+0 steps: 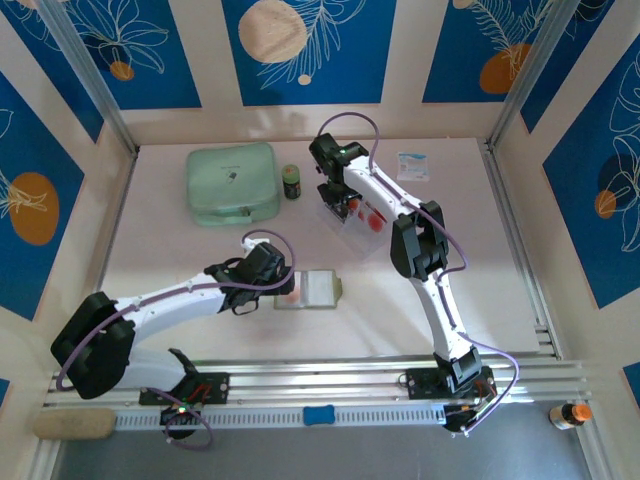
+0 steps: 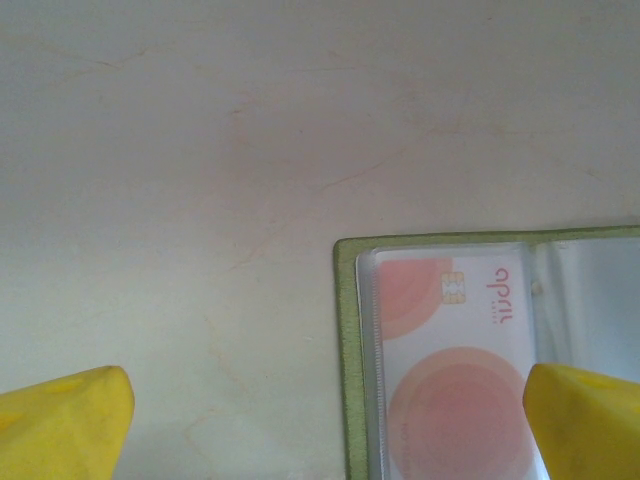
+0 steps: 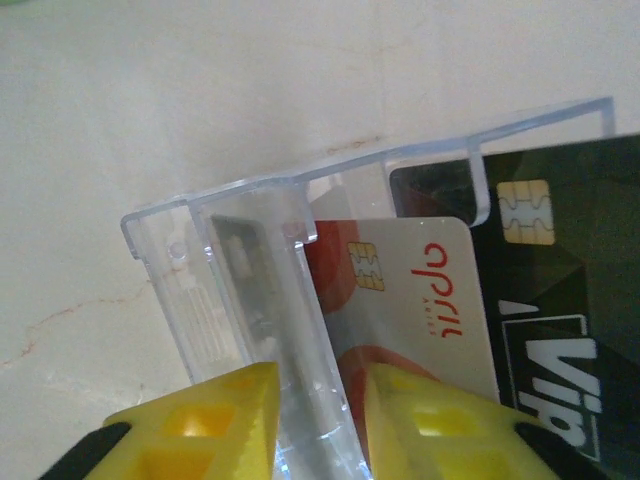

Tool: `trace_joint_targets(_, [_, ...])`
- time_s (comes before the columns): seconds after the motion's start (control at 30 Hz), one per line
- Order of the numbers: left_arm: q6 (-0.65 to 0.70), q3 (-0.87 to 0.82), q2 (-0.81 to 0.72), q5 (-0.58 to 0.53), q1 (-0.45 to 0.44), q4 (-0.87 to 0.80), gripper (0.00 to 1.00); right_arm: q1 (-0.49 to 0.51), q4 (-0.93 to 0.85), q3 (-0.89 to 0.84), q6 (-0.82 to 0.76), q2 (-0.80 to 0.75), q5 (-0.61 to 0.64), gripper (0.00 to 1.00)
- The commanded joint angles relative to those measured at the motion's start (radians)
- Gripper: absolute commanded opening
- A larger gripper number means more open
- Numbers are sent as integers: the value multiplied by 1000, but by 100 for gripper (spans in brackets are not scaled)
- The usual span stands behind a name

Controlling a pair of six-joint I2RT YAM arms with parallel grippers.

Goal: Put the credit cards into the card holder

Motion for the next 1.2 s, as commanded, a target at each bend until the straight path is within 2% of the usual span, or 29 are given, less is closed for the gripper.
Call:
trace_joint_targets(0.0, [-14, 5, 3, 14, 10, 1, 100, 9, -7, 14, -15, -28, 21, 32])
trace_joint_targets(0.37, [-15, 5, 11, 19, 10, 8, 100, 16, 0, 24, -41, -22, 76, 34])
trace_joint_targets(0.67, [-16, 1, 7, 18, 10, 8, 100, 10, -7, 14, -34, 3, 38, 33])
trace_joint_targets(1.17, [-22, -1, 2, 14, 9, 5, 100, 13, -5, 4, -24, -12, -51, 14])
